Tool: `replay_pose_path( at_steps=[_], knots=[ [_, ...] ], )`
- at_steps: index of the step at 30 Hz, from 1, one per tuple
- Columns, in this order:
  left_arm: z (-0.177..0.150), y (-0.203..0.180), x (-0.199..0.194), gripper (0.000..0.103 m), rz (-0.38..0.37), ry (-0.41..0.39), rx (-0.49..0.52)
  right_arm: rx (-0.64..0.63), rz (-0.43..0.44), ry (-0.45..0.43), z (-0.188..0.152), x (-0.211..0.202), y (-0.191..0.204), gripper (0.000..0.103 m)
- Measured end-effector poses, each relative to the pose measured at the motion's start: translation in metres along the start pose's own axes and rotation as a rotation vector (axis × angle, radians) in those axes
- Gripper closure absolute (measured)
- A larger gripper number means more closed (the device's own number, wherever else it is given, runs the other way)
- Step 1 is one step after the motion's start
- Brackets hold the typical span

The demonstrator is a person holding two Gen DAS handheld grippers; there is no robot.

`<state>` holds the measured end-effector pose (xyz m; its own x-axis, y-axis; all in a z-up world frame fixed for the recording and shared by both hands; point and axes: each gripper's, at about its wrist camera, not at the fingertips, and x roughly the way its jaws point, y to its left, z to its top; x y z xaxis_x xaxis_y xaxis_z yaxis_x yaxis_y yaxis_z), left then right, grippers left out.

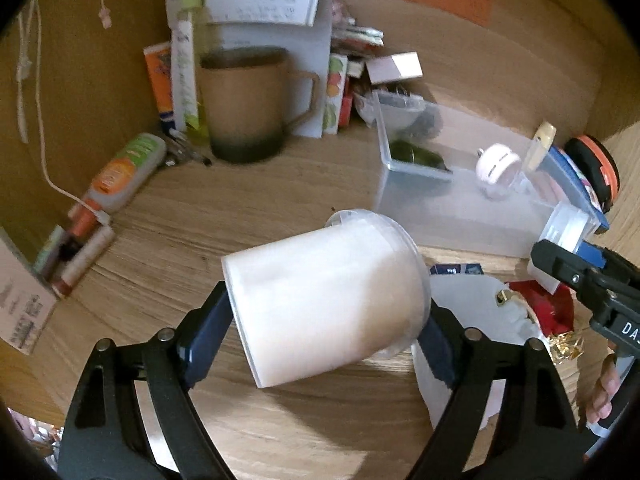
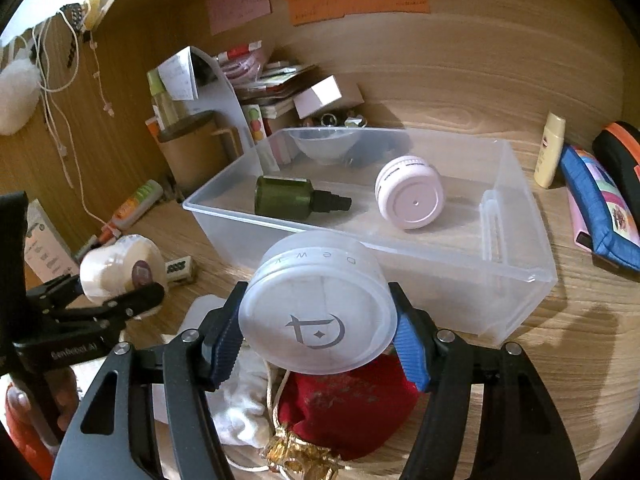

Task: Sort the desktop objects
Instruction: 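Grasp the white tape roll with the left gripper while the right grasps the white container, then carry the tape roll and white container over the clear box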

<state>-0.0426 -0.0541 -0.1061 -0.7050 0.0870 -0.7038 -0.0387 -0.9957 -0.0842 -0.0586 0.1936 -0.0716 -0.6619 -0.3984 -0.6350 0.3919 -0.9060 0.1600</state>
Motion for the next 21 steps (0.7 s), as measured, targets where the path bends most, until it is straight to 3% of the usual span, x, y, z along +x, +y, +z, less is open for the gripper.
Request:
replay_pose_path(
  at_steps=[5, 9, 11, 13, 21],
  knots=[
    [0.009, 0.003, -0.021, 0.019, 0.001, -0.046, 0.018, 0.028, 0.013, -0.033, 0.001, -0.017, -0.009, 0.041],
    [0.018, 0.003, -0.03, 0.02, -0.054, -0.054, 0.023, 0.039, 0.015, -0.062, 0.004, -0.033, -0.014, 0.041],
    [0.021, 0.003, -0.031, 0.033, -0.072, -0.046, 0.033, 0.043, 0.011, -0.073, 0.005, -0.04, -0.016, 0.041],
    [0.023, 0.001, -0.028, 0.038, -0.099, -0.03, 0.042, 0.047, 0.011, -0.084, 0.006, -0.046, -0.019, 0.041],
    [0.031, -0.003, -0.028, 0.038, -0.104, -0.03, 0.053, 0.04, -0.006, -0.117, 0.015, -0.061, -0.025, 0.041]
  ],
)
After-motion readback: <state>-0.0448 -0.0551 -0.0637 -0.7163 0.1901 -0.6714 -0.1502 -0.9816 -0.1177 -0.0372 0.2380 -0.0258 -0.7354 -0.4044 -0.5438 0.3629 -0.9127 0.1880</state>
